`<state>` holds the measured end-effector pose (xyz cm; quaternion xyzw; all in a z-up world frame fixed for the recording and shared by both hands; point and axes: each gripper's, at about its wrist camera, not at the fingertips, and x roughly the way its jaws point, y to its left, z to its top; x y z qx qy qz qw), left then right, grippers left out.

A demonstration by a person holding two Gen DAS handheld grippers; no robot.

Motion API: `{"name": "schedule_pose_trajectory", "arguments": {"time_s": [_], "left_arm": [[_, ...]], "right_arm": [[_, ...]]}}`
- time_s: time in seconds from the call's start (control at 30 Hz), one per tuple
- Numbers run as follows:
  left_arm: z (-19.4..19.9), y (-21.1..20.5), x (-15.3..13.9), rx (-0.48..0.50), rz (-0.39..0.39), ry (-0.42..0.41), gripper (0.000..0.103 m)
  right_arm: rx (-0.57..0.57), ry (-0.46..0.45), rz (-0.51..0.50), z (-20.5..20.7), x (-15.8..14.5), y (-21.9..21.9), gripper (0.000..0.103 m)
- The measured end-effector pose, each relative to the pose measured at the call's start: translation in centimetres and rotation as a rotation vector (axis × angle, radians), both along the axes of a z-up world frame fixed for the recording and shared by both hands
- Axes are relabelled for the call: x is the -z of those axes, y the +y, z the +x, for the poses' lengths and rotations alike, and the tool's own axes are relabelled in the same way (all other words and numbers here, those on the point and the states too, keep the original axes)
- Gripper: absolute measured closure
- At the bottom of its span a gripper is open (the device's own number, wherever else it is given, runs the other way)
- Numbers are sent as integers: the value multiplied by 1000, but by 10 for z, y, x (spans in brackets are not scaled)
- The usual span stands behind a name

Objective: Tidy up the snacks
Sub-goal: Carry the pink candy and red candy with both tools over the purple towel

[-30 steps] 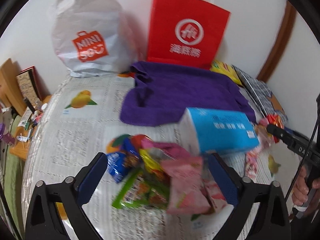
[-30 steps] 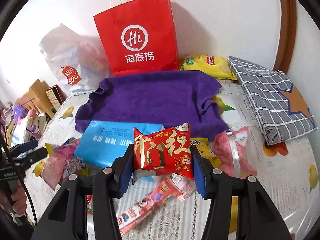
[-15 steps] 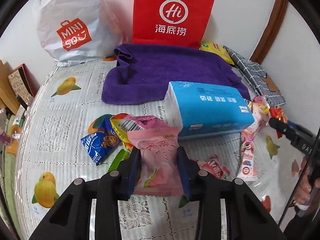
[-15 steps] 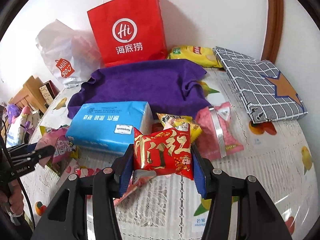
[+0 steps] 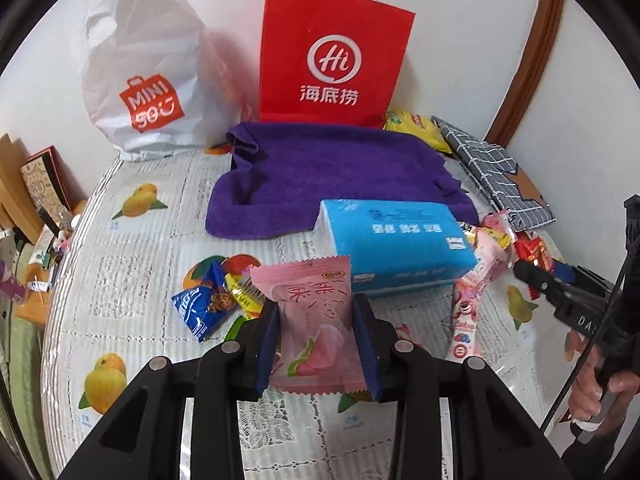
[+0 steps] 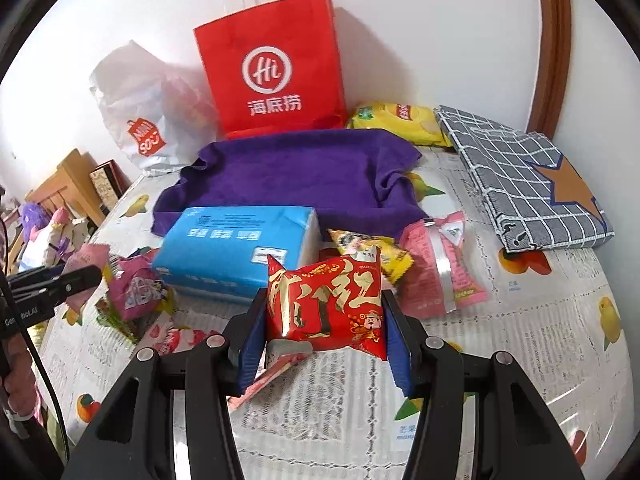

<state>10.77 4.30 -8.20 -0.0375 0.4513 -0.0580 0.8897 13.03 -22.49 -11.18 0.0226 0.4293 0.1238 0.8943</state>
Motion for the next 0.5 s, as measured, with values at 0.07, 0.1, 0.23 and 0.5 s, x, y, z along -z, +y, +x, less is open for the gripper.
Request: {"name": "schedule_pose_trajectory", "arguments": {"time_s": [0.07, 0.1, 0.23, 0.5], "left_arm": [[0, -6, -4, 14, 5, -10, 69], [1, -8, -6, 19, 4, -15, 69], [10, -18, -14, 45, -3, -29, 69], [40, -29, -35, 68, 9, -65, 69]], "right_arm": [[-14, -6, -1, -2, -3, 5, 51], [-19, -9, -1, -2, -4, 7, 51], [-36, -25, -8, 1, -12, 15, 51], [-32, -66, -14, 33, -36, 26, 51]]}}
